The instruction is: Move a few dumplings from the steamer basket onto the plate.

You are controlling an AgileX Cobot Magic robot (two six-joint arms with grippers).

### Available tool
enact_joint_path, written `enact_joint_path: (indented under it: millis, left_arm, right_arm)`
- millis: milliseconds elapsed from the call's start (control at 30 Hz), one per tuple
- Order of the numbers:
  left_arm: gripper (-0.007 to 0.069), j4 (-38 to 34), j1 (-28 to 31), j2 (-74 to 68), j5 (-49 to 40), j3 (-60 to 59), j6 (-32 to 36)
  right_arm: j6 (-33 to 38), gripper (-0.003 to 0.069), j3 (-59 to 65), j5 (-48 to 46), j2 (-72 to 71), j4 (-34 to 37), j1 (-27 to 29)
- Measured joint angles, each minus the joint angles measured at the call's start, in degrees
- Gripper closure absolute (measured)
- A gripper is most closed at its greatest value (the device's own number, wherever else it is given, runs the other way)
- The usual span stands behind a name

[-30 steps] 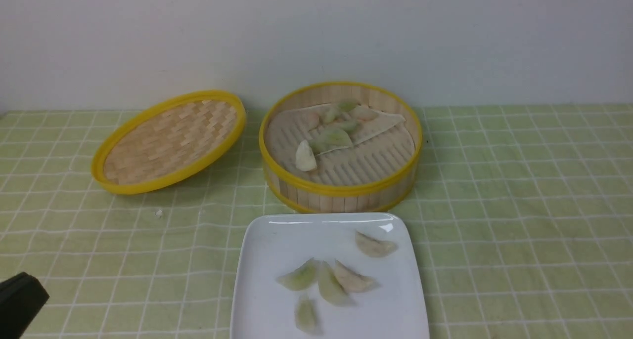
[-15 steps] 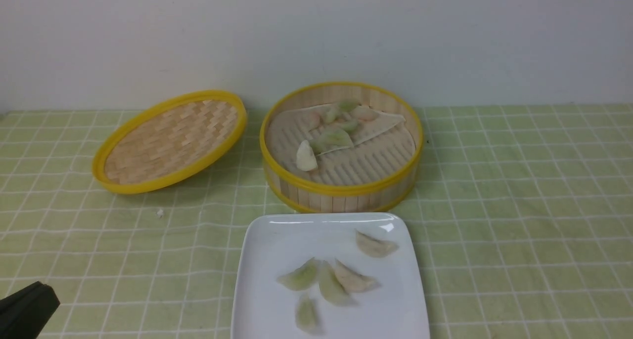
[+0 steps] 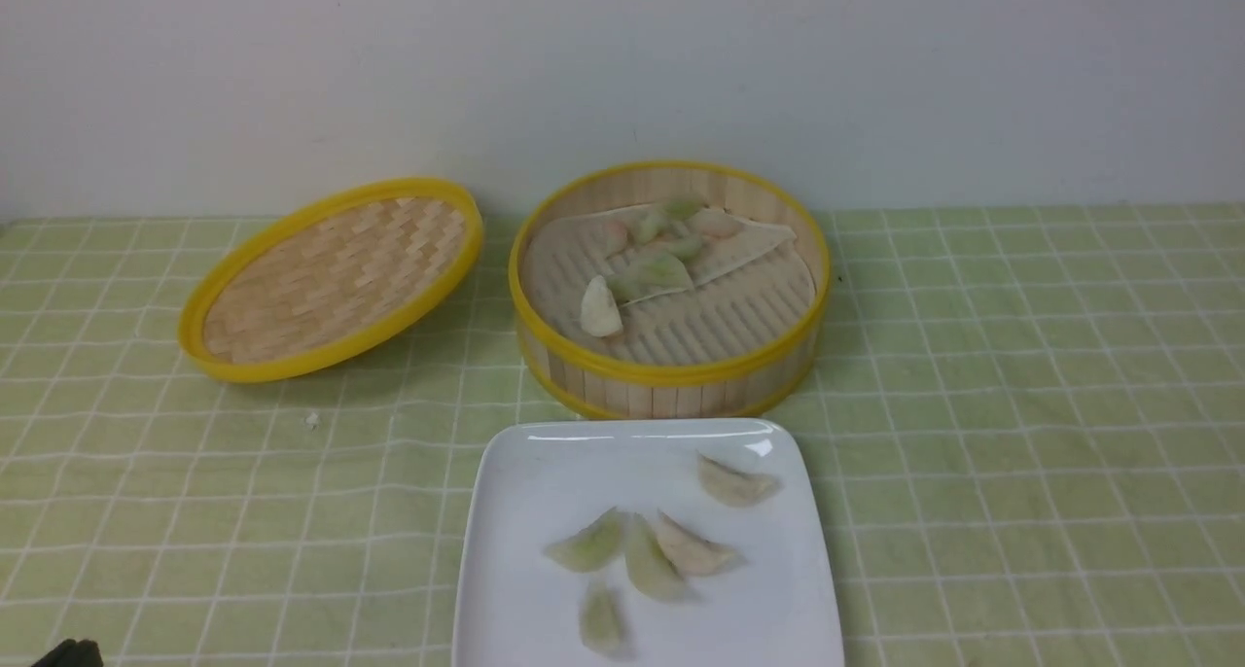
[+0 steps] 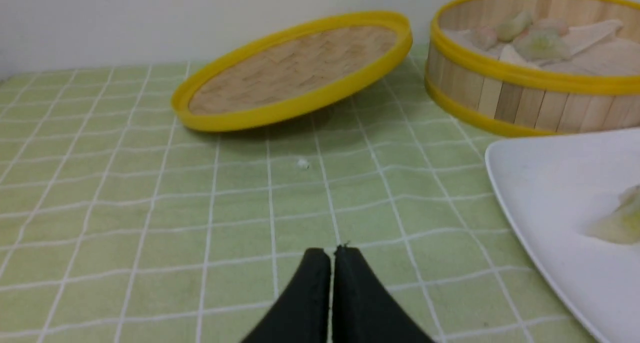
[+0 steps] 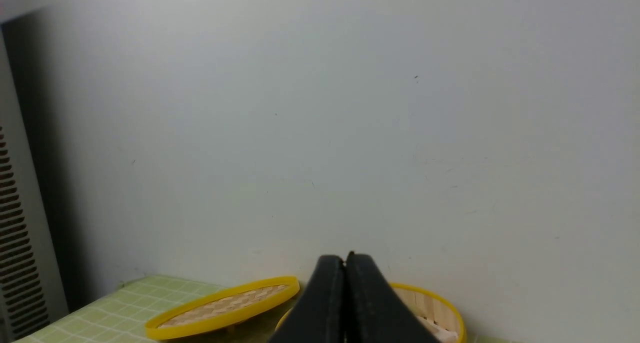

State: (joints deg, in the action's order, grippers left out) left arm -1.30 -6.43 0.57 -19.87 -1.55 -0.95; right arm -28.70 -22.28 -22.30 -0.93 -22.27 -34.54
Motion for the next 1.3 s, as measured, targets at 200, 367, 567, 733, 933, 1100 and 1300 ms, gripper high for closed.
enact_joint_path:
  millis: [200,367,567,733,933,1100,1300]
  left_arm:
    - [0.063,0.0,0.02,0.0,-1.59,-0.11,0.04]
    - [0.063,0.0,0.12,0.0,-1.65,-0.11,0.04]
    - [0.063,0.0,0.12,0.0,-1.69,-0.11,0.04]
    - [0.063,0.0,0.12,0.0,-1.82,-0.11,0.04]
    - [0.063,0.0,0.12,0.0,-1.82,-0.11,0.04]
    - [0.063,0.0,0.12,0.0,-1.82,-0.11,0.04]
    - [0.063,0.0,0.12,0.0,-1.84,-0.11,0.04]
  right_arm:
    - [0.0,0.0673,0.0,0.0,0.0,0.0,0.0]
    - [0.0,0.0673,0.0,0.0,0.0,0.0,0.0]
    - [0.0,0.0673,0.0,0.0,0.0,0.0,0.0]
    - [0.0,0.0673,0.0,0.0,0.0,0.0,0.0]
    - [0.0,0.0673,0.0,0.0,0.0,0.0,0.0]
    - [5.35,0.0673,0.0,0.0,0.0,7.05,0.0]
    - [21.54,0.0673,0.0,0.24,0.0,22.8,0.0]
